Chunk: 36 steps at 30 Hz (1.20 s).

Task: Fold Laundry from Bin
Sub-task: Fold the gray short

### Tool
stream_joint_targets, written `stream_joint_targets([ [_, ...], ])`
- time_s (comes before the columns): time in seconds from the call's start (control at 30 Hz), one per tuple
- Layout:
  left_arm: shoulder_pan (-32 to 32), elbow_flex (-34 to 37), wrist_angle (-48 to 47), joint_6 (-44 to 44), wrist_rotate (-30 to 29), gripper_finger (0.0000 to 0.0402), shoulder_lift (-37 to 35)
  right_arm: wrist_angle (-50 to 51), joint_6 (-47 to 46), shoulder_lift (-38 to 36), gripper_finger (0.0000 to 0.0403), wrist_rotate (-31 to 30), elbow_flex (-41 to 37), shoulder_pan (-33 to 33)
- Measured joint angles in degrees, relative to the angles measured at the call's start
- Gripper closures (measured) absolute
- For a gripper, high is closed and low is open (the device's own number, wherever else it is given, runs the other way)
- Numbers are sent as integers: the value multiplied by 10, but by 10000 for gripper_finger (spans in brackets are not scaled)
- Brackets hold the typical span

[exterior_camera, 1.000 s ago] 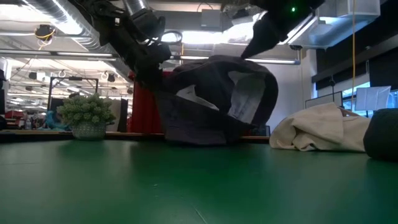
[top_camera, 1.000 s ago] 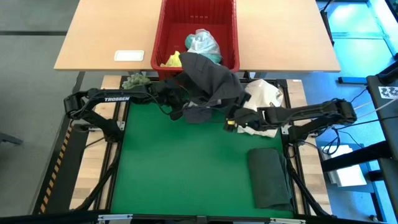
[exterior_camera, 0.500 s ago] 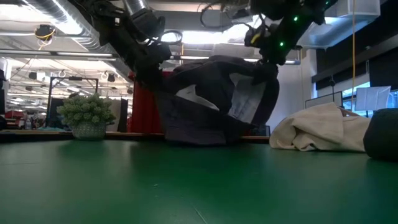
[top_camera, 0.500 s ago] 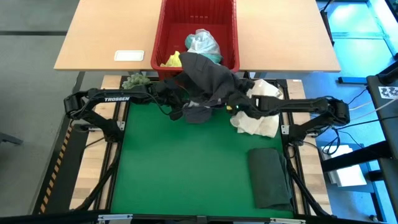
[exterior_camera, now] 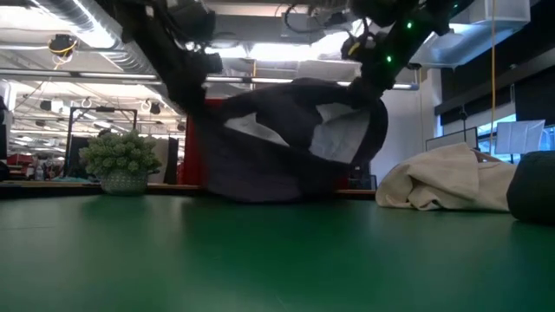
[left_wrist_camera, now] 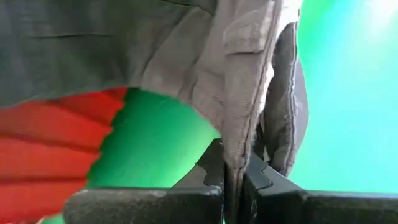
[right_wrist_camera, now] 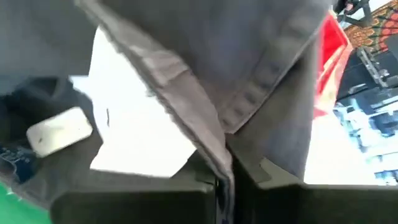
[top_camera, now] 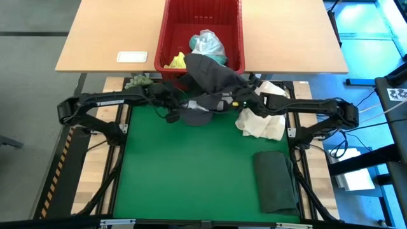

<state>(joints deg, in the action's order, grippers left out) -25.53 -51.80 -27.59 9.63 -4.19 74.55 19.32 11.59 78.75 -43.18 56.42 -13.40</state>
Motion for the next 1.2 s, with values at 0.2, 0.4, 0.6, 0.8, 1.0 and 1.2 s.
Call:
stream_joint_targets([
  [0.2,31,-50,-117,1,-86,401,-74,3,-31,-26,396,34,42,36],
  [0.4,75,-117,-206,2,-174,401,-128,5,-56,-39,392,47,99,95],
  [0.6,121,-185,-278,16,-271,401,-154,20,-80,-40,395,48,134,150],
  [0.8,159,-246,-341,18,-331,401,-155,23,-88,-40,399,45,142,195],
  [1.0,189,-288,-320,75,-450,402,-153,7,-40,-40,400,-37,177,217],
  [1.2,203,-324,-219,169,-528,401,-153,-33,36,-39,400,-61,226,211],
])
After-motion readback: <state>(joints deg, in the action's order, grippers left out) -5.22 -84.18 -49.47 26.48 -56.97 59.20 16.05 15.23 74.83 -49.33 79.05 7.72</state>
